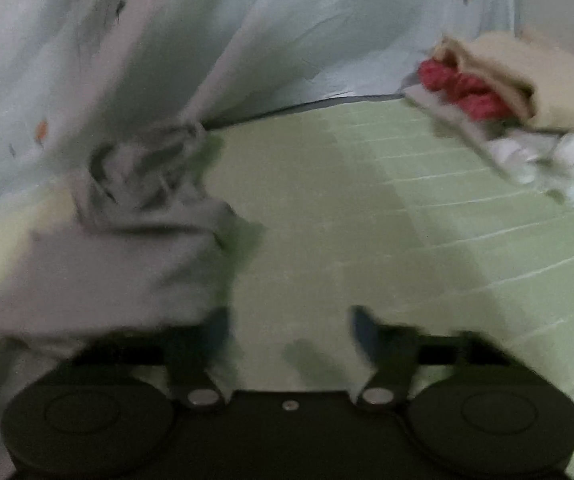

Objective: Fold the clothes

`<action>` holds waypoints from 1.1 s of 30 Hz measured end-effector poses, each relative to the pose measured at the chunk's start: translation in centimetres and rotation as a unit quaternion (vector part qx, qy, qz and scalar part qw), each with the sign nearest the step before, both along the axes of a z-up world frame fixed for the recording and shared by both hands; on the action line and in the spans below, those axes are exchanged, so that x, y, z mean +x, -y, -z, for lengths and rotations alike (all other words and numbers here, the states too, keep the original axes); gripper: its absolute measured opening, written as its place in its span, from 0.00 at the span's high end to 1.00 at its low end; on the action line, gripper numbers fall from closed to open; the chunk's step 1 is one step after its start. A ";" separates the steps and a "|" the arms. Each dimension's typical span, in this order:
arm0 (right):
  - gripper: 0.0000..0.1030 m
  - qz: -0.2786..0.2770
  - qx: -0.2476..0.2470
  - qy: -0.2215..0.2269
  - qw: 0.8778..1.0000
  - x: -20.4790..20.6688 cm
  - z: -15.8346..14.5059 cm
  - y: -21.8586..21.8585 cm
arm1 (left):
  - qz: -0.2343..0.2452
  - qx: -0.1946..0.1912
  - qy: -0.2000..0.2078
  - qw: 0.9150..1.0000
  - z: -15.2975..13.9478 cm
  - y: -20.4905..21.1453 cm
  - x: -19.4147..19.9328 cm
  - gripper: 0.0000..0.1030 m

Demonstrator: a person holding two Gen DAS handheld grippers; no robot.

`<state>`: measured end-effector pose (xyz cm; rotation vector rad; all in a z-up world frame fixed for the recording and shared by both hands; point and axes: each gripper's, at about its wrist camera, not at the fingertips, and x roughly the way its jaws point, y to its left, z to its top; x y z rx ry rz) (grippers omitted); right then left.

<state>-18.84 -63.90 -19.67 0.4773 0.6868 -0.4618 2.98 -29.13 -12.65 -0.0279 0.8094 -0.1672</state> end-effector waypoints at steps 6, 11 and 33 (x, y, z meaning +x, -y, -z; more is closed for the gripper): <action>0.86 -0.018 0.088 0.051 0.995 3.3 0.6 1.1 | 0.120 -0.005 -0.045 0.992 2.6 6.5 -1.2 0.58; 0.77 -0.021 0.133 0.059 0.989 5.6 1.5 2.0 | 0.167 0.026 -0.059 0.984 4.6 9.7 -2.1 0.49; 0.92 0.064 0.293 0.171 0.938 11.0 3.2 11.3 | 0.199 0.060 -0.042 0.977 5.7 10.3 -2.1 0.46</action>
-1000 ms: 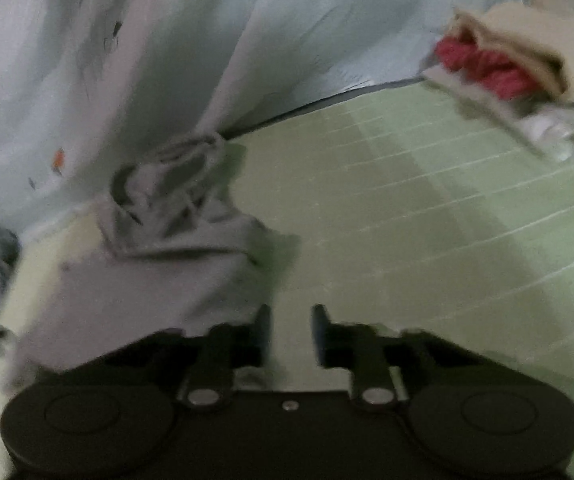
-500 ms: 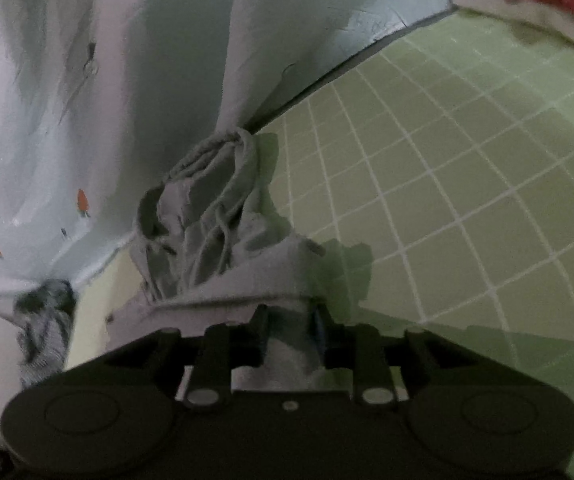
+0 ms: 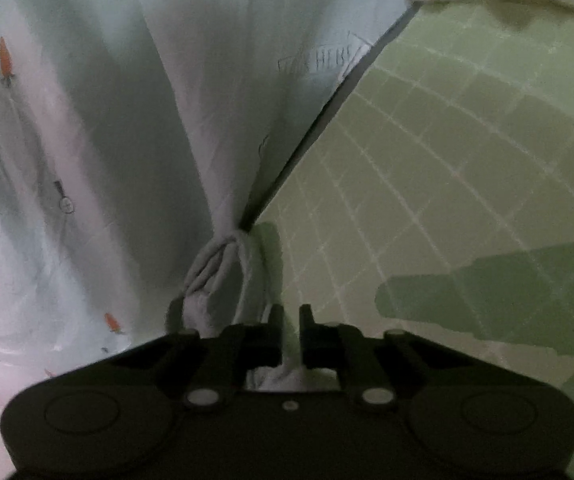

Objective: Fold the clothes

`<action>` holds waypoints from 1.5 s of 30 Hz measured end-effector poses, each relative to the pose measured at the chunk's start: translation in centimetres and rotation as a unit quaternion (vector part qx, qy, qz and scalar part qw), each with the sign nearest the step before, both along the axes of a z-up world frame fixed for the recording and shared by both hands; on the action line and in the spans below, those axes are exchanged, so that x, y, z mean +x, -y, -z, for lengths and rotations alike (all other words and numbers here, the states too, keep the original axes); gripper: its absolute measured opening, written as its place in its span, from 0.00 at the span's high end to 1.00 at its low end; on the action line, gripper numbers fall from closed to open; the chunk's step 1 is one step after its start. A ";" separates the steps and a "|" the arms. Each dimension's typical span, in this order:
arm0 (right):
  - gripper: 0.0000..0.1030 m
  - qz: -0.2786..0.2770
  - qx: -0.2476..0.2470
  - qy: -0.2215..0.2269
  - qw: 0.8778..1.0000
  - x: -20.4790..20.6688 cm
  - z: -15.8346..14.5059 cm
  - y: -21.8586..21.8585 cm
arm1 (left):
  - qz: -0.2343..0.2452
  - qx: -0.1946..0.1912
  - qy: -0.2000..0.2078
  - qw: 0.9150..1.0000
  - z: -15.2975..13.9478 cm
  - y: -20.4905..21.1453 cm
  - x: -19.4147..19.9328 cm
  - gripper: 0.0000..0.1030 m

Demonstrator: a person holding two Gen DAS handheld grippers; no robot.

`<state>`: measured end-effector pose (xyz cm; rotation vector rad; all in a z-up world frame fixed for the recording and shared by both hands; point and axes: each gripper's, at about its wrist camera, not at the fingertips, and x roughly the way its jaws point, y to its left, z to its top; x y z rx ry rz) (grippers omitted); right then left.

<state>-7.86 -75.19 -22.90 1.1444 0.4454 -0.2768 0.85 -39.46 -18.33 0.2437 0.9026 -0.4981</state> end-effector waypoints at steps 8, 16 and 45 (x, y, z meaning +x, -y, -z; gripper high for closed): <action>0.84 -0.005 0.013 -0.032 0.999 -4.1 -0.5 -2.1 | -0.004 -0.005 -0.006 1.000 0.1 0.2 0.1 0.39; 0.82 -0.034 0.046 -0.048 0.997 -3.2 1.4 -3.8 | 0.001 -0.005 -0.007 1.000 0.2 0.3 0.1 0.35; 0.95 0.018 0.085 0.000 0.996 -1.5 3.2 -1.0 | 0.006 -0.013 -0.005 1.000 0.4 0.3 -0.1 0.31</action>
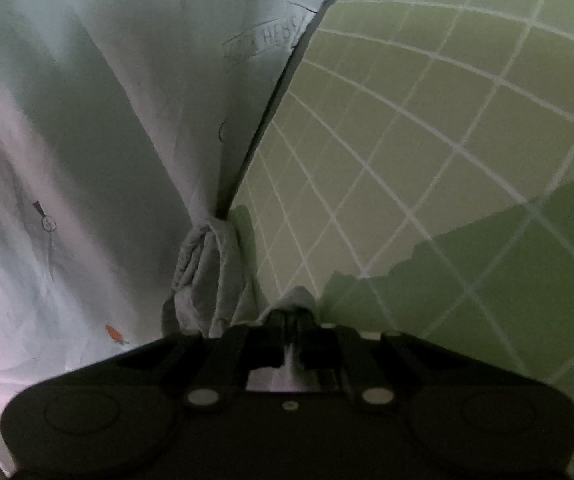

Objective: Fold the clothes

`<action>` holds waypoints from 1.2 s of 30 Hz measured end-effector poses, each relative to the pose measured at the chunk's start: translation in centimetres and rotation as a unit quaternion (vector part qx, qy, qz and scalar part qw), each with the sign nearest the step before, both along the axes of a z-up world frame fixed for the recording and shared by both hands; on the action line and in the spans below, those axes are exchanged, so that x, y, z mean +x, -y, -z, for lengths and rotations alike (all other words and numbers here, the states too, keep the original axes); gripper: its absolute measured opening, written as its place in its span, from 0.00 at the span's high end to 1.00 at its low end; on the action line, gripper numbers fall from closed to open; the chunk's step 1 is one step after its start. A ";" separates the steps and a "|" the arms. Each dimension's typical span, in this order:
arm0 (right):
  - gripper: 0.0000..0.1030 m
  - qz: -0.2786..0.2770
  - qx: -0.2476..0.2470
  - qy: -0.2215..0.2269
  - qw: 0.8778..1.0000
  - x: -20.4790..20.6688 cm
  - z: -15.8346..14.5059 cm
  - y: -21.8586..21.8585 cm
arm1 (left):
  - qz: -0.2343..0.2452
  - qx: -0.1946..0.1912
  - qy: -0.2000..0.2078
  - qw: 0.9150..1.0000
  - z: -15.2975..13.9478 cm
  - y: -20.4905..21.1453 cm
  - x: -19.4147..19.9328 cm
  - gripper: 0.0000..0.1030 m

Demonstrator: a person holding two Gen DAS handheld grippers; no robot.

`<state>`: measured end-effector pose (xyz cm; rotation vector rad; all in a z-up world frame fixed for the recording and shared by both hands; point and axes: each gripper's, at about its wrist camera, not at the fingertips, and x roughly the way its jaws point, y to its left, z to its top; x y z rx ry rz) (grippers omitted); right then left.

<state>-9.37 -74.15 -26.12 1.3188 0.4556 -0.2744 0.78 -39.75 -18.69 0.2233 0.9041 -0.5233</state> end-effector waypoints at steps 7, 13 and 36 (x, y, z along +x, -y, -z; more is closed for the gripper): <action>0.94 -0.019 0.052 -0.007 0.998 1.6 0.3 2.4 | 0.004 0.001 0.001 1.000 0.0 0.0 -0.1 0.30; 0.95 -0.041 0.039 -0.035 0.998 2.0 -0.4 2.9 | 0.006 0.000 0.001 1.000 0.0 0.0 -0.1 0.30; 0.86 -0.110 -0.079 -0.124 0.983 -0.9 -4.2 5.8 | 0.010 -0.038 -0.053 0.998 -0.6 -1.2 1.3 0.24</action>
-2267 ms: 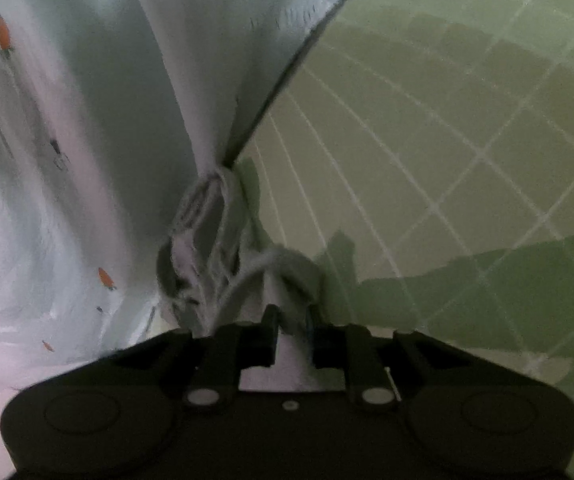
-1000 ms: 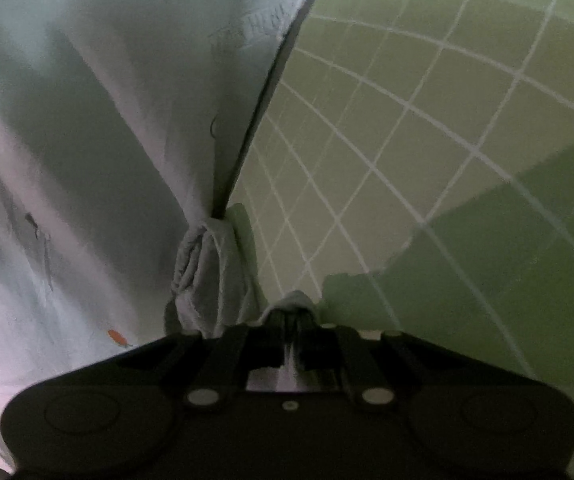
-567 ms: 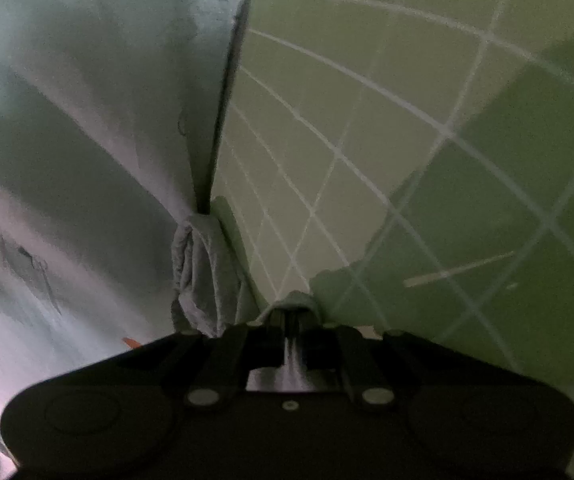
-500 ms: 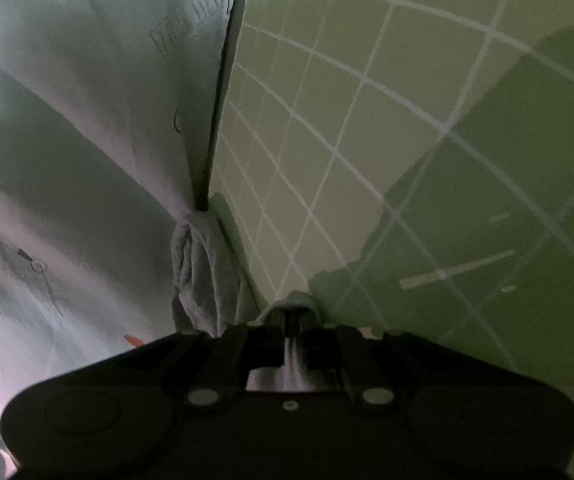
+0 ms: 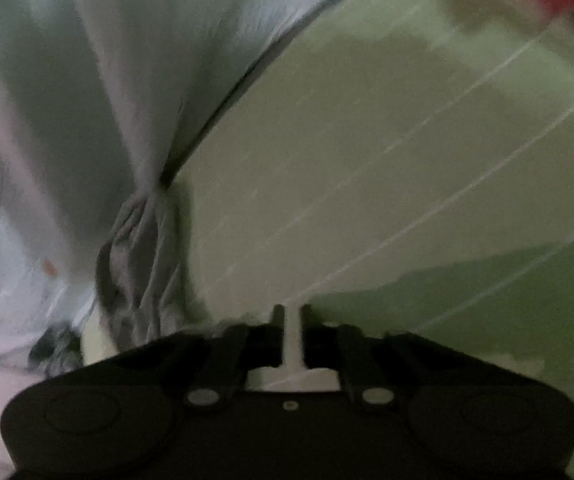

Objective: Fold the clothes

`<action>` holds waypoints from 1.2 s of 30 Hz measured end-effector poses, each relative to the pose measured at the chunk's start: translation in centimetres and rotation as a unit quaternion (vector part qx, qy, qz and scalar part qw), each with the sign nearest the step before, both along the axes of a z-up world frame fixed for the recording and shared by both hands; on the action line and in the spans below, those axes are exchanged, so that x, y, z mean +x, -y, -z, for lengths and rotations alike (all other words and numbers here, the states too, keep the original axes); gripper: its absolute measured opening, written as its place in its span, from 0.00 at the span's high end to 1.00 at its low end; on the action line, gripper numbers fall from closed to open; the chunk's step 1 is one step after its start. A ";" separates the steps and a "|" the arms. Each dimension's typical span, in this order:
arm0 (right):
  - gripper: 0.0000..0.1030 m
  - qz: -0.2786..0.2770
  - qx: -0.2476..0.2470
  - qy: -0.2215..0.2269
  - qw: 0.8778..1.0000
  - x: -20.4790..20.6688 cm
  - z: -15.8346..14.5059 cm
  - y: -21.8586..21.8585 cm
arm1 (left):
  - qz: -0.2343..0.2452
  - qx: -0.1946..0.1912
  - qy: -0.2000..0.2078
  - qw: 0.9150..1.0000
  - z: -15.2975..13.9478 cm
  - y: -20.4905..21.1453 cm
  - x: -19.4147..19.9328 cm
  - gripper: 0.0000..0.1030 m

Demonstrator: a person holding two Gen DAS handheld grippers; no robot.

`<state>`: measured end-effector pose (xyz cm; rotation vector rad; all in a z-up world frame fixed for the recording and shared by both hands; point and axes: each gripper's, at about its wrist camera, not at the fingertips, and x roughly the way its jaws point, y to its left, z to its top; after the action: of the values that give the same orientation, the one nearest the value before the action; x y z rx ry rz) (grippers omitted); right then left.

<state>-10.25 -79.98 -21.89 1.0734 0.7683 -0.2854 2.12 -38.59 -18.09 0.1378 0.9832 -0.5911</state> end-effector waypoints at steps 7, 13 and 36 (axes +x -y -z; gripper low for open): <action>0.38 -0.024 -0.167 0.001 0.986 -1.3 -5.5 -5.2 | -0.120 -0.060 -0.014 0.991 -2.2 -6.7 0.5 0.24; 0.11 -0.044 -0.276 -0.001 0.960 -0.9 -5.3 -14.2 | -0.247 -0.027 -0.007 0.969 -1.9 -13.5 0.4 0.23; 0.00 -0.113 -0.368 -0.074 0.920 -4.2 -1.3 -22.4 | -0.367 -0.142 -0.050 0.918 0.7 -19.5 5.1 0.92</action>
<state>-14.42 -57.62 -20.62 0.2488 0.8146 -0.4163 7.24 -19.13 -18.75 -0.5121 0.9519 -0.0380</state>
